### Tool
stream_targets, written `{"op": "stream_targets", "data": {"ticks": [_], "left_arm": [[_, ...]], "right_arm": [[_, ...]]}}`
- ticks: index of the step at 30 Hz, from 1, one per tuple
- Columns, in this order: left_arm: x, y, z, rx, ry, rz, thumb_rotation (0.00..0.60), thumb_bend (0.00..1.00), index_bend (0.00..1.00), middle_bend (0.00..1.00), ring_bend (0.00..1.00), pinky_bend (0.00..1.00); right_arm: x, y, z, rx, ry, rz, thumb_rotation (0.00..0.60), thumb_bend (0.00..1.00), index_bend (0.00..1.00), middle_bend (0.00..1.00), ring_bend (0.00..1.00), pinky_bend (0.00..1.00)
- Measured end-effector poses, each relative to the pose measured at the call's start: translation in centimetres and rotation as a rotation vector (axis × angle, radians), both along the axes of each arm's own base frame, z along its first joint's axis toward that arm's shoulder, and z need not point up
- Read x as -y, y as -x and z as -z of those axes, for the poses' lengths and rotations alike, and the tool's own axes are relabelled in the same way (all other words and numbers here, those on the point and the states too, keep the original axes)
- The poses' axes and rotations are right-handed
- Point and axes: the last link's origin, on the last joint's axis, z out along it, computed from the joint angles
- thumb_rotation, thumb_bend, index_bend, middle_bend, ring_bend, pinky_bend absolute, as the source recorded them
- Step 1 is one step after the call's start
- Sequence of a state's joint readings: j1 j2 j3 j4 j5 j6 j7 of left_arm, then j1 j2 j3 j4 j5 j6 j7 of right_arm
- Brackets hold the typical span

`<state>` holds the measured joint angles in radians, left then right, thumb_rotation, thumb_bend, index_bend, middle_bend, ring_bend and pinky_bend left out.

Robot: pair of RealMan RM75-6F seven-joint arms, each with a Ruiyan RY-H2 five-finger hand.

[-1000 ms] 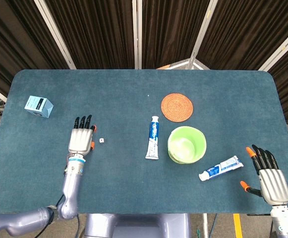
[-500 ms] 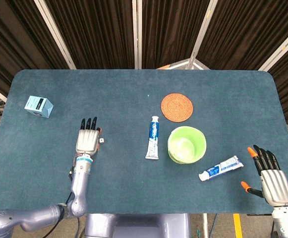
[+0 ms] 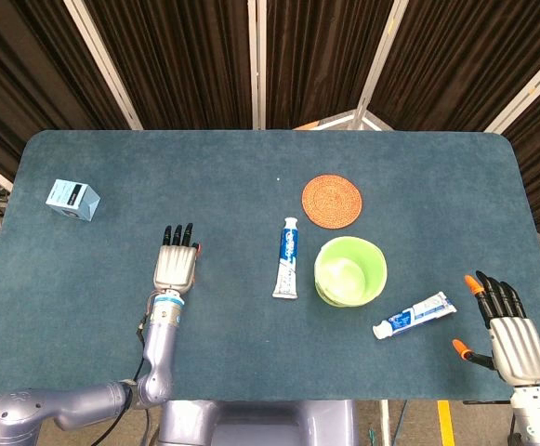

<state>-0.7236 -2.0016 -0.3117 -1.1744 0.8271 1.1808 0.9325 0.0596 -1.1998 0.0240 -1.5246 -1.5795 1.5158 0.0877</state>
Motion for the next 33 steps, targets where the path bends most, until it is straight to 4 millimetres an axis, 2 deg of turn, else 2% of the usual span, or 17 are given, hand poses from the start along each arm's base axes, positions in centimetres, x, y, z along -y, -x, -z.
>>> {"op": "stream_targets", "data": {"ticks": [15, 20, 26, 33], "left_arm": [[0.0, 0.2, -0.3, -0.004, -0.004, 0.0, 0.6, 0.48, 0.5, 0.0, 0.0, 0.0], [0.2, -0.2, -0.7, 0.01, -0.006, 0.02, 0.6, 0.48, 0.51, 0.0, 0.0, 0.0], [0.5, -1.7, -2.2, 0.046, -0.023, 0.071, 0.6, 0.48, 0.51, 0.0, 0.0, 0.0], [1.3, -5.0, -5.7, 0.101, -0.052, 0.177, 0.6, 0.48, 0.49, 0.0, 0.0, 0.0]], "right_arm": [[0.0, 0.0, 0.0, 0.005, 0.008, 0.0, 0.6, 0.08, 0.0, 0.0, 0.0, 0.0], [-0.1, -0.1, 0.0, 0.005, 0.005, -0.002, 0.6, 0.08, 0.0, 0.0, 0.0, 0.0], [-0.1, -0.2, -0.2, 0.007, 0.012, -0.005, 0.6, 0.08, 0.0, 0.0, 0.0, 0.0], [-0.4, -0.3, -0.1, 0.004, 0.011, -0.014, 0.6, 0.08, 0.0, 0.0, 0.0, 0.0]]}}
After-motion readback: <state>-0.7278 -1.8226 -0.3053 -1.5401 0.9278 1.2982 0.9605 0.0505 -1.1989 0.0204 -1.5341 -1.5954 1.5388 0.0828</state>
